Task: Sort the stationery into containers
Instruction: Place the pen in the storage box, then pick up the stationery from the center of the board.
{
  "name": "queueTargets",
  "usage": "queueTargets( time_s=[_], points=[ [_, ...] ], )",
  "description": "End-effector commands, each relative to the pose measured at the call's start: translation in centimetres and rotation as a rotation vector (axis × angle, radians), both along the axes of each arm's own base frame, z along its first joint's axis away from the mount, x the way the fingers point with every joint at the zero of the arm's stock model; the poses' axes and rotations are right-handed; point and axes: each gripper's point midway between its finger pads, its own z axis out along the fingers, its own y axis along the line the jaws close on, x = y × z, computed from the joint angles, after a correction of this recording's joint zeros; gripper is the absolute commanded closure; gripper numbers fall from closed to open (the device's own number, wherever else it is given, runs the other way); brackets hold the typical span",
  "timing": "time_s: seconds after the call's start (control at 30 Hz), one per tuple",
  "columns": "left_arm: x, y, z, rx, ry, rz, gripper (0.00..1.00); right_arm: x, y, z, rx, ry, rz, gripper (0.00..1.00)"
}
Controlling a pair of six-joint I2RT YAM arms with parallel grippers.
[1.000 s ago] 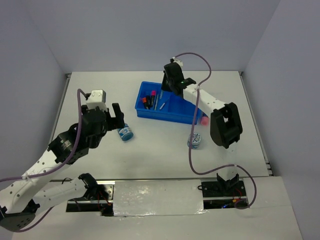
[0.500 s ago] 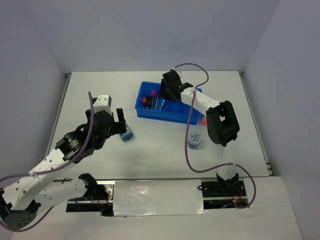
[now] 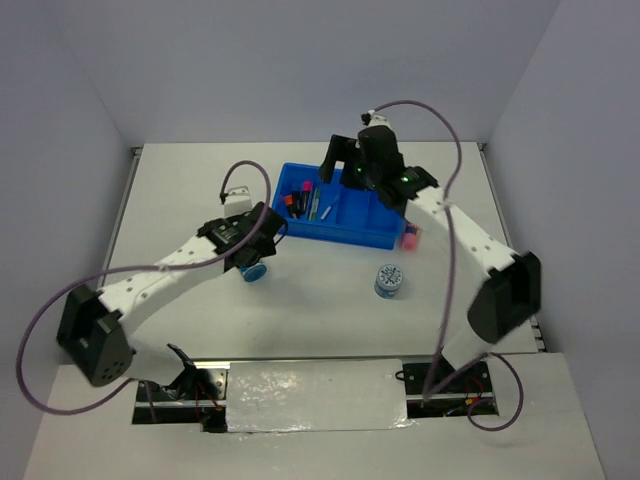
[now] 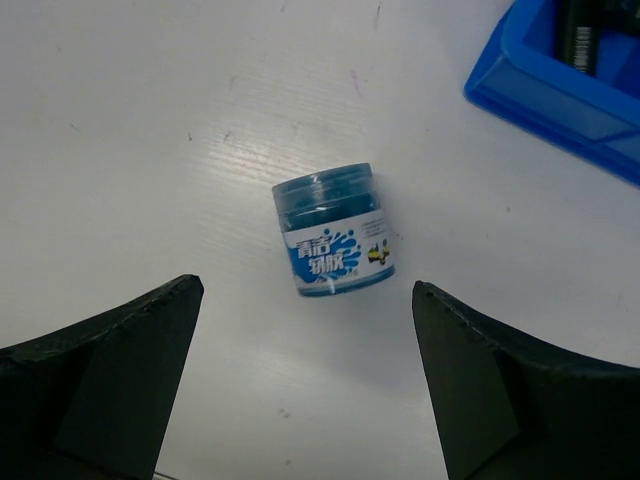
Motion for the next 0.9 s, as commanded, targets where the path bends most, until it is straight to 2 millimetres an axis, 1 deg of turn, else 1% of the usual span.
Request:
queueTargets(
  time_s=[0.0,0.03,0.1,0.13,0.17,0.2,0.23,0.27,0.33,0.43,0.5,0.57,0.63,0.73,0.87],
  points=[
    [0.6,-0.6,-1.5,-0.021,0.074,0.108,0.01,-4.7,-0.8,3.8,0.018,-0.083,0.106,0.0],
    [0.8,-0.8,-2.6,-0.006,0.104,0.123,0.01,-6.4,-1.7,3.3,0.021,-0.083,0.114,0.0],
    [0.9,-0.7,-3.3,-0.01,0.112,0.192,0.01,-7.9,-2.2,2.9,0.025,-0.092,0.13,0.0],
    [0.5,-0.4,-4.5,0.021,0.149,0.216,0.01,-9.3,-2.5,2.1,0.034,-0.081,0.157,0.0],
    [0.5,-0.5,-4.9,0.013,0.151,0.248,0.01,-9.9,-2.4,1.9,0.044,-0.084,0.179,0.0],
    [0.8,-0.8,-5.5,0.008,0.153,0.251,0.01,-11.1,-2.3,1.3,0.054,-0.079,0.22,0.0],
    [0.9,-1.0,-5.9,-0.002,0.151,0.248,0.01,-11.6,-2.2,1.1,0.06,-0.079,0.239,0.0],
    [0.6,-0.8,-6.7,0.002,0.159,0.242,0.01,-11.9,-2.1,1.0,0.066,-0.085,0.252,0.0],
    [1.0,-1.3,-7.2,-0.026,0.141,0.22,0.01,-12.7,-2.3,0.2,0.07,-0.08,0.265,0.0],
    [1.5,-1.9,-8.4,-0.05,0.124,0.181,0.01,-13.4,-2.1,0.0,0.083,-0.087,0.294,0.0],
    [1.3,-1.7,-8.8,-0.039,0.132,0.197,0.01,-13.6,-2.1,0.1,0.089,-0.09,0.303,0.0],
    [1.3,-1.6,-9.7,-0.029,0.144,0.2,0.01,-13.7,-2.1,-0.1,0.093,-0.09,0.304,0.0],
    [1.3,-1.6,-10.5,-0.029,0.153,0.195,0.02,-13.9,-2.0,0.1,0.101,-0.096,0.31,0.0],
    [1.3,-1.3,-11.5,-0.022,0.158,0.21,0.08,-14.1,-2.0,0.4,0.107,-0.103,0.316,0.0],
    [1.2,-0.9,-12.7,-0.026,0.18,0.221,0.11,-14.4,-2.2,0.6,0.104,-0.113,0.316,0.0]
  ],
)
